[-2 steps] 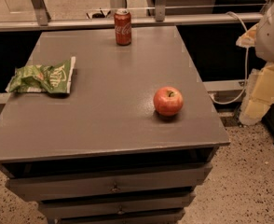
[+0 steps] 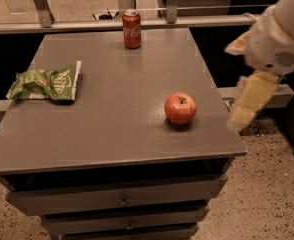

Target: Move green jalapeno chip bag near coke can

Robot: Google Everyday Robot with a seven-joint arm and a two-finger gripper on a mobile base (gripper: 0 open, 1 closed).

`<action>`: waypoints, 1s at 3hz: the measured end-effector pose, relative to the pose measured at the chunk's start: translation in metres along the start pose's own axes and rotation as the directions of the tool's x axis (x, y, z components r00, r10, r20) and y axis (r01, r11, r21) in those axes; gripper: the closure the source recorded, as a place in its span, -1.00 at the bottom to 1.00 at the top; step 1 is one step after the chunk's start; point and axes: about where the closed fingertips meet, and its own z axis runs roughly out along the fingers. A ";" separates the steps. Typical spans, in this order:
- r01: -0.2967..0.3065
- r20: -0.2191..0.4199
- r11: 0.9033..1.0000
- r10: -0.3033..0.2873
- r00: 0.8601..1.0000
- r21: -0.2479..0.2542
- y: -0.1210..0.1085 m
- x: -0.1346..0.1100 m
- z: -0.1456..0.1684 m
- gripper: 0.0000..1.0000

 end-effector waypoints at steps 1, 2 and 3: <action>0.073 0.153 0.997 -0.067 0.986 -0.029 -0.015 -0.064 0.044 -1.00; 0.117 0.323 0.992 -0.100 0.941 -0.035 -0.030 -0.144 0.073 -1.00; 0.109 0.331 0.994 -0.093 0.939 -0.032 -0.034 -0.153 0.078 -1.00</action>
Offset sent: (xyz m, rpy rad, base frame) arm 0.1048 0.2348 -0.0101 0.4768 -0.0698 0.2743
